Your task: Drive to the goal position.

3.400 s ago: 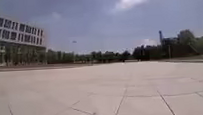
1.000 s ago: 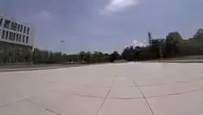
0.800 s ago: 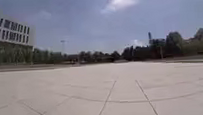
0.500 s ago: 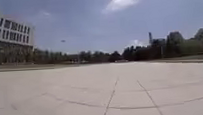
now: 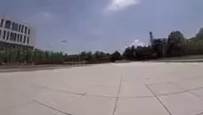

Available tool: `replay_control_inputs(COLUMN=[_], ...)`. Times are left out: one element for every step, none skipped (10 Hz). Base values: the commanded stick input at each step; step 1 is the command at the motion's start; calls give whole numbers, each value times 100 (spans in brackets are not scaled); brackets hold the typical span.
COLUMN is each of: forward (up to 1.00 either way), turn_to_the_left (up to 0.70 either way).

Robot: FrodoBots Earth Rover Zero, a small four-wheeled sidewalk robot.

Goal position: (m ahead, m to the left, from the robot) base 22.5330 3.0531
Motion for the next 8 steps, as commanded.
replay_control_inputs(forward=[70,70,70,70,70,70,70,70], turn_to_the_left=[-35,-22,0,0,0,0,0,0])
